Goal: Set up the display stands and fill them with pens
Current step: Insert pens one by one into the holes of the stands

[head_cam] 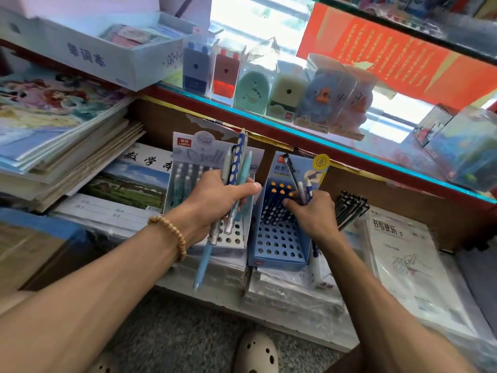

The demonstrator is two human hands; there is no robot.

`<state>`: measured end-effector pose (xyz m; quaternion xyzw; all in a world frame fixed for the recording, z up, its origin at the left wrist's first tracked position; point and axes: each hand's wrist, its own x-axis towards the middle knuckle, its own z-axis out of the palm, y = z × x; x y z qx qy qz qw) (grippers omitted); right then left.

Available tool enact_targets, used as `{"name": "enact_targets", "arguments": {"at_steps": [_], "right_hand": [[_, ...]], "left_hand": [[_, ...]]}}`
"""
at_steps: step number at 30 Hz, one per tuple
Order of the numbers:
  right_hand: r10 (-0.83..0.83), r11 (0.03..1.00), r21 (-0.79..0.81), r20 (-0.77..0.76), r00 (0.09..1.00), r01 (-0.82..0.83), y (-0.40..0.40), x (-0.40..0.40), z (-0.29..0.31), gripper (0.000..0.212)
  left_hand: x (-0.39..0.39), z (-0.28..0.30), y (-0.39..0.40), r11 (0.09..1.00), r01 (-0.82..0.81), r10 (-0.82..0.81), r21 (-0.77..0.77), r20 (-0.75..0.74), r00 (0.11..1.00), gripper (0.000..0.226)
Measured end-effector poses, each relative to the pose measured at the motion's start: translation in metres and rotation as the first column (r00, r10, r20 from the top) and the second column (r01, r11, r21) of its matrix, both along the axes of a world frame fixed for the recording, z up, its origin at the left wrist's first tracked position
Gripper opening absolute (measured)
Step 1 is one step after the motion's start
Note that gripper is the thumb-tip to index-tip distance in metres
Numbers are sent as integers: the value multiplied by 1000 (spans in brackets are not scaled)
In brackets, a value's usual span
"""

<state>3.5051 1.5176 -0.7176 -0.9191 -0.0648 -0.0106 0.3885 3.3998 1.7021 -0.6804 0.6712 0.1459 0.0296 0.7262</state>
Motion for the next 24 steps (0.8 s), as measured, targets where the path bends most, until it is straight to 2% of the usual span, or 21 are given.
{"name": "enact_targets", "arguments": {"at_steps": [2,5,7,9,11,13,16,20,22,24], "right_hand": [[-32,999,43,-5,999,33,-1,1,0,21],[-41,993,112,31,999,37,-3,-2,8,11],[13,992,126,88,996,-24,-2,-10,19,6],[130,981,130,98,987,-143,1,-21,33,12],[297,941,169,3,955,-293,4,-33,46,22],[471,864,280,-160,867,-418,9,-45,54,32],[593,790,374,-266,760,-486,19,-59,56,35],[655,717,526,-284,700,-458,27,-66,56,34],[656,671,650,-296,694,-357,25,-66,58,35],[598,640,737,-301,743,-216,22,-62,59,34]], "left_hand": [[0,-1,-1,1000,-6,6,5,4,1000,15],[-1,-2,1,999,-39,39,24,20,999,10],[-1,-1,2,997,-67,66,26,38,997,10],[0,2,2,994,-110,108,29,74,991,12],[0,6,3,989,-150,147,15,119,982,12],[0,9,2,988,-152,156,-36,161,974,14],[-2,13,0,989,-119,135,-92,188,973,23],[-5,16,-2,982,-144,167,-122,204,965,13],[-6,18,2,966,-212,239,-147,196,951,13],[-6,23,10,940,-270,311,-207,196,930,12]]}}
